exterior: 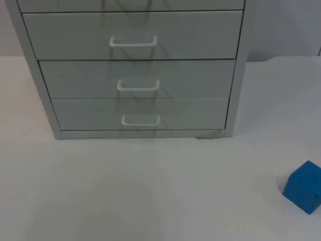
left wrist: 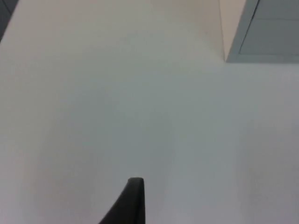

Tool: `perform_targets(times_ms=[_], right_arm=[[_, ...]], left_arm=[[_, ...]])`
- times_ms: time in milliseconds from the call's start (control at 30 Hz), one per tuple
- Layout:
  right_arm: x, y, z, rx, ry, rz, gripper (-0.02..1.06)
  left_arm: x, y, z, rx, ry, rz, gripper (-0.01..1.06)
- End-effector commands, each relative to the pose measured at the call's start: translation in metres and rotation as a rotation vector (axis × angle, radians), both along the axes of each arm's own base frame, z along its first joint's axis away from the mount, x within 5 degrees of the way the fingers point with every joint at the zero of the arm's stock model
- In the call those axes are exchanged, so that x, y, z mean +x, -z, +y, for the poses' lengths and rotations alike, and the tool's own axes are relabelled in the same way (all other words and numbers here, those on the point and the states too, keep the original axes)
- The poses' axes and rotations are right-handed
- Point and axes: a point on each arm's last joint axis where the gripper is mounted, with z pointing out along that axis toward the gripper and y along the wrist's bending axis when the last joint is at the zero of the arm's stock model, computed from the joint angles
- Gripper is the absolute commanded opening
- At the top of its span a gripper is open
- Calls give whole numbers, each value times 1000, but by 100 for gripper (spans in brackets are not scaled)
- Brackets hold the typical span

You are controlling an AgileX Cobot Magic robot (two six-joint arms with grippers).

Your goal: Open the drawer with the left hand, place the block into the drawer with the right hand, then close the drawer with the left hand.

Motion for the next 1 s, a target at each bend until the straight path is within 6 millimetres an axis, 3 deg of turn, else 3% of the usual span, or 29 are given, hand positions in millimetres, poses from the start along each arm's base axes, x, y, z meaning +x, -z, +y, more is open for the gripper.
perform_targets(times_ms=[0, 167, 367, 967], right_arm=[[17, 1, -1, -16, 2, 28, 105], [55, 17, 0, -4, 6, 174, 105], [77, 32, 1, -1, 5, 283, 105], [82, 35, 1, 12, 16, 288, 105]], left_arm=[[15, 3, 0, -14, 0, 54, 105], [58, 20, 2, -21, 22, 196, 105], [82, 37, 0, -49, 61, 293, 105], [89, 42, 0, -51, 76, 307, 105]])
